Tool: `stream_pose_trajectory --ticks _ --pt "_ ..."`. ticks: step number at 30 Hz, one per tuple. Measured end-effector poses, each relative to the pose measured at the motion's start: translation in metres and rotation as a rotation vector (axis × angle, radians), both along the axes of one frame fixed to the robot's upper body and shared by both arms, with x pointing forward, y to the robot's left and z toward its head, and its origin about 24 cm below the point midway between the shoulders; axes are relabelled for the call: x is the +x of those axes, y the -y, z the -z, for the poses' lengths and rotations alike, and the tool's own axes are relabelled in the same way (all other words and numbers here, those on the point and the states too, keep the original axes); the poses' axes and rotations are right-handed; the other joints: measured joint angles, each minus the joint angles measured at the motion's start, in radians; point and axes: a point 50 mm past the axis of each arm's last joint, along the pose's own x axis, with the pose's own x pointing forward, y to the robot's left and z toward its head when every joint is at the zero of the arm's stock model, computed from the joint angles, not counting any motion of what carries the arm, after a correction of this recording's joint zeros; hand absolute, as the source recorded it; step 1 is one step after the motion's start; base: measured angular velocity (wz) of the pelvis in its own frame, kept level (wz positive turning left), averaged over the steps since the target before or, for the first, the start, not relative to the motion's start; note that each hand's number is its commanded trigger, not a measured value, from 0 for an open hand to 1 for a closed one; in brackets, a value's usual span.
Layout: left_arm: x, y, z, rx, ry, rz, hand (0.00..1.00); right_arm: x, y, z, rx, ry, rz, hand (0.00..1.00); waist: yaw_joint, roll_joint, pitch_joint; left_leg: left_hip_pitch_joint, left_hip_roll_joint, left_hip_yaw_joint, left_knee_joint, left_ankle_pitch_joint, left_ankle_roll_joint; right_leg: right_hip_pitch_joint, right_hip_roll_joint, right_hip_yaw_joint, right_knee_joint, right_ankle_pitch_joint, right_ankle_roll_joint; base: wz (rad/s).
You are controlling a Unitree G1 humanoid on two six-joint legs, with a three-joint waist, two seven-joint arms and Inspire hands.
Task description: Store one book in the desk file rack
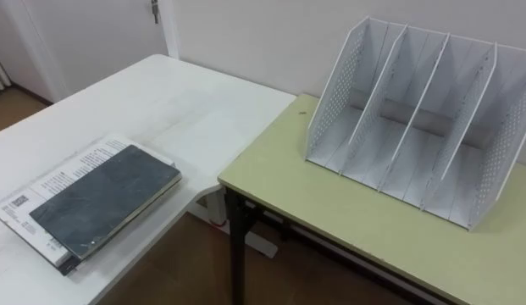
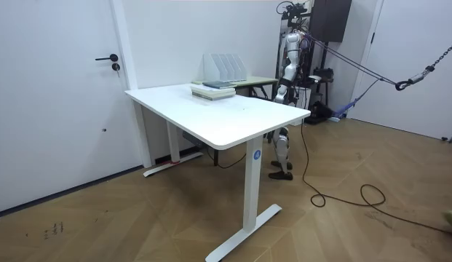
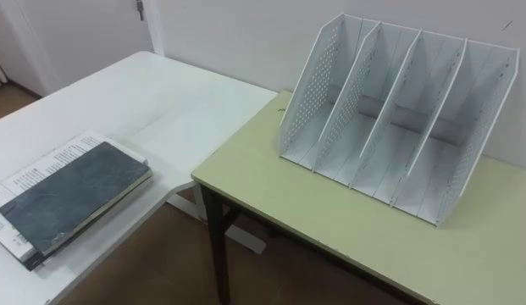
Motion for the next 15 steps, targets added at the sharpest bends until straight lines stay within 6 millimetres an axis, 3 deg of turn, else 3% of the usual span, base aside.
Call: stream_pose_trajectory --ticks 15 --pt "0.0001 -0.0002 -0.0001 0.001 0.0 0.0 0.0 0.0 -0.0001 0.0 0.0 0.0 -0.001 0.0 0.0 0.001 0.0003 0.0 0.0 0.0 0.0 0.0 0.0 0.0 0.0 0.0 0.0 0.0 0.0 0.0"
